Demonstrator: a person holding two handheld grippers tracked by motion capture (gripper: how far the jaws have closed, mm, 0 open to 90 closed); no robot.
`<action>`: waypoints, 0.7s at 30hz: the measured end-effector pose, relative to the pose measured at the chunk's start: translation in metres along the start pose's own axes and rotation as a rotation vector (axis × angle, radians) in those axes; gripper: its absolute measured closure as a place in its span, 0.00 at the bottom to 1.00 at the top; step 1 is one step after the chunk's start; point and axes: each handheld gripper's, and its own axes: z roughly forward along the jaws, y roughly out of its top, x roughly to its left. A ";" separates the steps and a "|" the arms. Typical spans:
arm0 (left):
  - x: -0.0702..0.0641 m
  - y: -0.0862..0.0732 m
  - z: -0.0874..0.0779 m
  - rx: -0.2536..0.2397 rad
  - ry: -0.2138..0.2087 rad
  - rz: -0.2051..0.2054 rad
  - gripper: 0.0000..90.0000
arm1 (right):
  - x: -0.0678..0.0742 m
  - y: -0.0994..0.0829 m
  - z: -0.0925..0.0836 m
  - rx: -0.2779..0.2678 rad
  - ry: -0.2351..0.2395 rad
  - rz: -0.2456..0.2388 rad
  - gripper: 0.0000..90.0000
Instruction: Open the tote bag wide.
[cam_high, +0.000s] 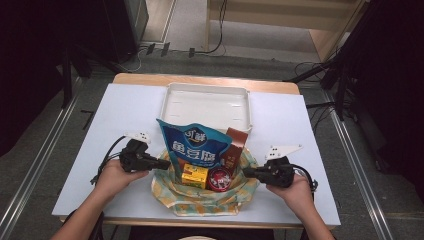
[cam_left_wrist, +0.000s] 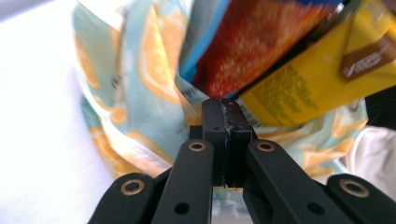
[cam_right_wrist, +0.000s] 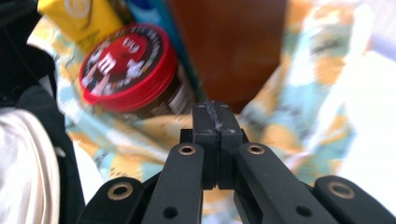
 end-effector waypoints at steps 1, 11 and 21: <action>0.001 0.001 -0.001 0.007 0.010 0.000 1.00 | -0.003 0.002 -0.002 -0.008 -0.009 0.003 1.00; 0.015 0.023 -0.014 -0.023 0.031 0.003 1.00 | -0.029 0.024 -0.008 -0.042 -0.057 0.042 1.00; 0.023 0.051 -0.001 -0.011 0.028 0.021 1.00 | -0.053 0.055 0.013 -0.058 -0.073 0.024 1.00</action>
